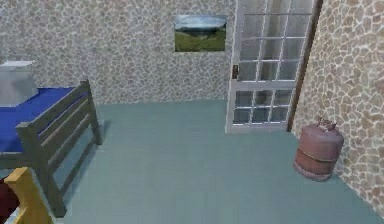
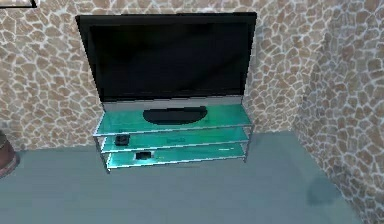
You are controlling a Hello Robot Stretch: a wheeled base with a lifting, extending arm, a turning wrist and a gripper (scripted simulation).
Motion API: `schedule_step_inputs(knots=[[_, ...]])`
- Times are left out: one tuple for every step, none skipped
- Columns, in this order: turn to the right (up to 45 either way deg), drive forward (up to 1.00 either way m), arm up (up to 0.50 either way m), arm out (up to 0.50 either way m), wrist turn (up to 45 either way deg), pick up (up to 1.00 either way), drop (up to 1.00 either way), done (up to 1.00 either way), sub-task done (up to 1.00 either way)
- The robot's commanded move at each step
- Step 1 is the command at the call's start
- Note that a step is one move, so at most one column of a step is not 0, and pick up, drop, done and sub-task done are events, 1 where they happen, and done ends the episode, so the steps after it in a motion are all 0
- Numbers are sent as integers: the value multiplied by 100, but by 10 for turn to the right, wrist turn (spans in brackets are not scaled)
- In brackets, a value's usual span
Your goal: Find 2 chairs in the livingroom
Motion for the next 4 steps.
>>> schedule_step_inputs(knots=[[0, 100, 0, 0, 0, 0, 0, 0, 0], [0, 100, 0, 0, 0, 0, 0, 0, 0], [0, 75, 0, 0, 0, 0, 0, 0, 0], [450, 0, 0, 0, 0, 0, 0, 0, 0]])
